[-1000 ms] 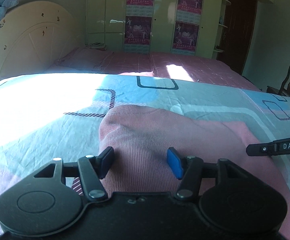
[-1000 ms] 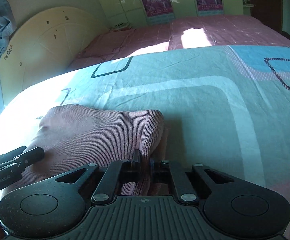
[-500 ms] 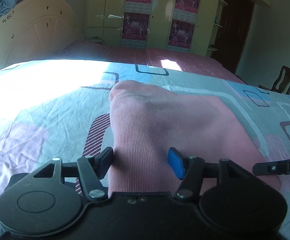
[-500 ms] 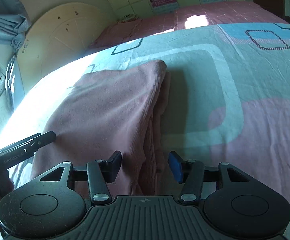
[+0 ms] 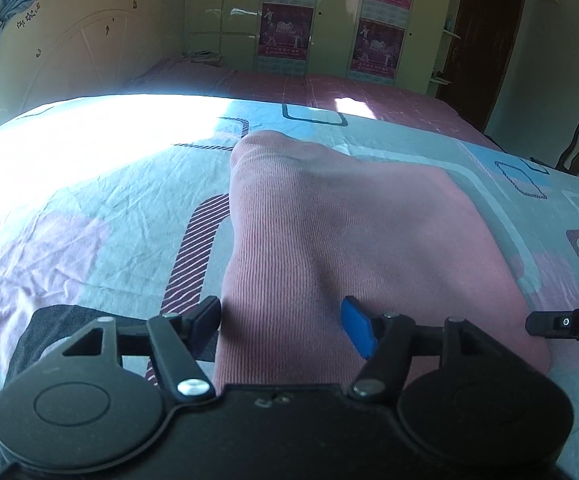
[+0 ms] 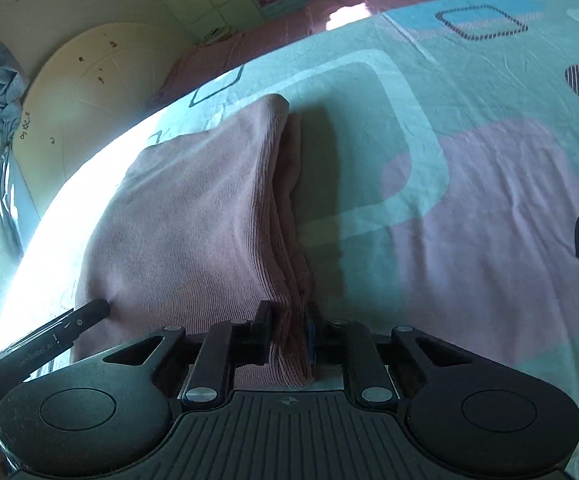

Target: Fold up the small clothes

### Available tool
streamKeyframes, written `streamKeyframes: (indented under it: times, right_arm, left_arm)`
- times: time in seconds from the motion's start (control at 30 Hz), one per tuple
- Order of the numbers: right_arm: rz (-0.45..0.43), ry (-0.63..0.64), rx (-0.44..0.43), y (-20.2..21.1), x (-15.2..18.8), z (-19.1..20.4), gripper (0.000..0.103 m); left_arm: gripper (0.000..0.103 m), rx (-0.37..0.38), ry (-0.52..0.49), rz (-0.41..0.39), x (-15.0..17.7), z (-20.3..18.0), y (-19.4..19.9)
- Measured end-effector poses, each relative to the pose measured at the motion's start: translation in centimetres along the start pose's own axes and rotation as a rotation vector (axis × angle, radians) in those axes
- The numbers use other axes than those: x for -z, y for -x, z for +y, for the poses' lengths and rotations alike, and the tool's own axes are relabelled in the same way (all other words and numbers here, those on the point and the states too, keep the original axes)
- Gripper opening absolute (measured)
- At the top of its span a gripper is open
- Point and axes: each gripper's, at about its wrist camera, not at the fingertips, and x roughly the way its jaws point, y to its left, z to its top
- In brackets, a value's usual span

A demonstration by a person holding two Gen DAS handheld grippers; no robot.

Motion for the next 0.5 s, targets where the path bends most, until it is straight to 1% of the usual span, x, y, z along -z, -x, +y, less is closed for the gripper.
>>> streamKeyframes:
  times: [0.03, 0.07, 0.1, 0.13, 0.17, 0.2, 0.23, 0.27, 0.3, 0.37, 0.43, 0.5]
  right_arm:
    - [-0.019, 0.023, 0.01, 0.2, 0.1, 0.6, 0.015]
    - [-0.024, 0.049, 0.018, 0.1, 0.3, 1.2, 0.015]
    - [-0.015, 0.073, 0.031, -0.3, 0.5, 1.7, 0.015]
    - [-0.002, 0.091, 0.056, -0.9, 0.8, 2.0, 0.015]
    - [0.018, 0.108, 0.107, -1.7, 1.3, 2.0, 0.015]
    - [0.033, 0.108, 0.133, -2.3, 2.0, 1.5, 0.016]
    - [0.041, 0.088, 0.13, -2.7, 2.3, 1.0, 0.019]
    - [0.039, 0.068, 0.131, -2.8, 2.7, 0.6, 0.024]
    - [0.037, 0.057, 0.131, -2.7, 2.8, 0.4, 0.024]
    - [0.036, 0.046, 0.137, -2.4, 2.9, 0.6, 0.025]
    - [0.042, 0.04, 0.133, -1.8, 3.2, 0.8, 0.027]
    - [0.03, 0.029, 0.122, -0.9, 3.4, 1.3, 0.029]
  left_arm:
    - [0.07, -0.001, -0.002, 0.002, -0.1, -0.1, 0.1]
    - [0.074, -0.002, -0.004, 0.004, -0.1, -0.2, 0.2]
    - [0.079, -0.002, -0.005, 0.004, -0.1, -0.3, 0.4]
    - [0.082, -0.004, -0.01, 0.002, -0.1, -0.5, 0.7]
    - [0.088, -0.009, -0.017, 0.002, -0.1, -0.7, 0.8]
    - [0.093, -0.013, -0.023, 0.004, 0.0, -0.9, 0.9]
    - [0.096, -0.013, -0.028, 0.007, 0.0, -1.0, 0.9]
    - [0.101, -0.015, -0.035, 0.013, 0.1, -1.2, 1.0]
    - [0.102, -0.015, -0.039, 0.021, 0.2, -1.3, 1.0]
    - [0.103, -0.018, -0.037, 0.041, 0.4, -1.5, 1.2]
    - [0.103, -0.028, -0.021, 0.075, 0.5, -1.5, 1.3]
    - [0.103, -0.048, -0.002, 0.099, 0.6, -1.4, 1.6]
